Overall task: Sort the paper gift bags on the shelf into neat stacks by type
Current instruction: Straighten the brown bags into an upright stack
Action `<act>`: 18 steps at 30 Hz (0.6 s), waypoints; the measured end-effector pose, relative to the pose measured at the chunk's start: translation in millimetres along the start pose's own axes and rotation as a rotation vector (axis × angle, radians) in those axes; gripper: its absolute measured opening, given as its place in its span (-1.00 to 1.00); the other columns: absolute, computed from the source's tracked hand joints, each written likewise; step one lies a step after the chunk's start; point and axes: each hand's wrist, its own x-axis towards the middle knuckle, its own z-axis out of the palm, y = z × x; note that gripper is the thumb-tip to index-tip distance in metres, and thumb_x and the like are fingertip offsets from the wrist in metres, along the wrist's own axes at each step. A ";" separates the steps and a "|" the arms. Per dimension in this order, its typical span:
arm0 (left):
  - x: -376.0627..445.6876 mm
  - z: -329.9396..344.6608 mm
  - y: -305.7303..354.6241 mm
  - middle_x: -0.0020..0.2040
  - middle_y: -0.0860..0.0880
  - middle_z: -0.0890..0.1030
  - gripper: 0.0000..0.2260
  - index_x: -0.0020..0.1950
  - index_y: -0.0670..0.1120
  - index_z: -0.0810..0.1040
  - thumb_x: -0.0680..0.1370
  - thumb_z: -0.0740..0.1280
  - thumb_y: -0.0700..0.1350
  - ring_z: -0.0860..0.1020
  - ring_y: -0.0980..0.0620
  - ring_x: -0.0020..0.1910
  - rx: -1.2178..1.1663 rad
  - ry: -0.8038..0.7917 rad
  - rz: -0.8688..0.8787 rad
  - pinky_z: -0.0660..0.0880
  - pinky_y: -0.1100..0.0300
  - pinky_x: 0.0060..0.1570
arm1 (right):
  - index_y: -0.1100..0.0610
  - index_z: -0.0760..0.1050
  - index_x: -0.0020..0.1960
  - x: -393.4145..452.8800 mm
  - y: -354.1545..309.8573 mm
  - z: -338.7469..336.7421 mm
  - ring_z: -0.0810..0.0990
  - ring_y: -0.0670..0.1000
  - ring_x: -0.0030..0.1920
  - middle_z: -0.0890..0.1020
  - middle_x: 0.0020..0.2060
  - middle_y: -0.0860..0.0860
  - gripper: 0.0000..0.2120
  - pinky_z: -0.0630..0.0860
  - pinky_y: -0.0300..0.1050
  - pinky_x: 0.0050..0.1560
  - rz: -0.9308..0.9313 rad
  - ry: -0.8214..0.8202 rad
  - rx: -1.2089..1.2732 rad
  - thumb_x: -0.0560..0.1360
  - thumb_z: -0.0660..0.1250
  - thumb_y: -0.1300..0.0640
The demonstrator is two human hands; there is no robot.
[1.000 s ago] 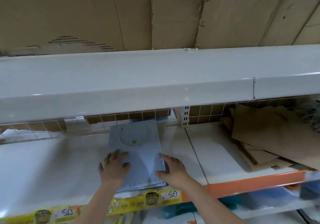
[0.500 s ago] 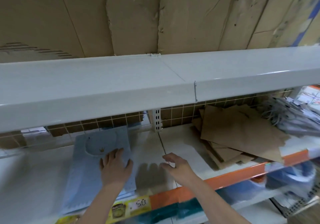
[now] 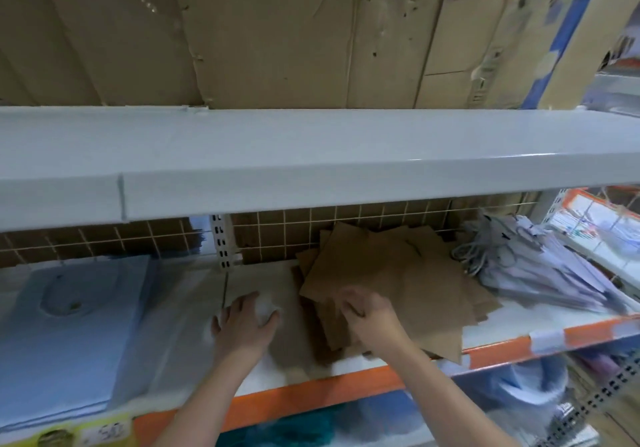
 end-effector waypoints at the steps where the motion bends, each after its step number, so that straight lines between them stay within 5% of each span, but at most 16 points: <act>1: -1.9 5.1 11.3 0.49 0.05 0.26 -0.42 0.49 0.09 0.22 0.52 0.20 0.27 0.20 -0.07 0.47 -0.018 0.001 -0.004 0.07 -0.08 0.45 | 0.01 0.52 0.22 2.5 8.6 -10.3 0.57 0.00 0.16 0.61 0.14 -0.06 -0.75 0.51 -0.17 0.13 0.008 -0.001 0.001 0.57 0.24 0.16; 7: -3.9 24.6 62.9 0.49 -0.02 0.30 -0.30 0.51 0.05 0.20 0.48 0.18 0.37 0.28 -0.11 0.43 -0.106 -0.071 -0.037 0.24 -0.04 0.38 | 0.01 0.45 0.25 28.5 62.9 -52.9 0.54 0.05 0.16 0.58 0.12 0.00 -0.70 0.50 -0.08 0.08 0.074 0.035 -0.152 0.55 0.26 -0.02; 9: -1.3 30.0 77.1 0.43 -0.02 0.38 -0.28 0.46 0.04 0.27 0.43 0.22 0.41 0.37 -0.08 0.37 -0.310 -0.125 -0.050 0.35 0.00 0.31 | 0.07 0.40 0.27 39.1 79.8 -69.0 0.53 0.12 0.15 0.56 0.14 0.06 -0.57 0.48 -0.06 0.03 0.166 0.091 -0.226 0.51 0.27 -0.14; 12: 2.7 36.7 93.2 0.39 -0.05 0.41 -0.31 0.47 -0.04 0.29 0.46 0.33 0.28 0.40 -0.10 0.35 -0.698 -0.181 -0.244 0.35 0.05 0.29 | 0.13 0.26 0.44 49.9 108.9 -96.7 0.42 0.19 0.32 0.43 0.35 0.12 -0.31 0.43 0.05 0.25 0.322 0.199 -0.335 0.48 0.22 -0.29; 16: 17.8 48.0 83.7 0.27 -0.07 0.55 -0.08 0.38 -0.05 0.43 0.16 0.45 0.44 0.50 -0.09 0.25 -0.955 -0.213 -0.446 0.37 -0.07 0.32 | 0.23 0.22 0.43 52.1 148.1 -125.6 0.38 0.24 0.34 0.40 0.36 0.20 -0.23 0.38 0.10 0.30 0.508 0.322 -0.341 0.47 0.23 -0.30; 18: 23.7 53.1 81.9 0.17 -0.07 0.62 -0.14 0.30 -0.05 0.51 0.14 0.49 0.40 0.54 -0.09 0.19 -1.022 -0.228 -0.486 0.39 -0.08 0.31 | 0.30 0.28 0.35 54.1 162.1 -132.9 0.43 0.26 0.28 0.45 0.29 0.26 -0.24 0.41 0.11 0.26 0.573 0.384 -0.276 0.46 0.25 -0.30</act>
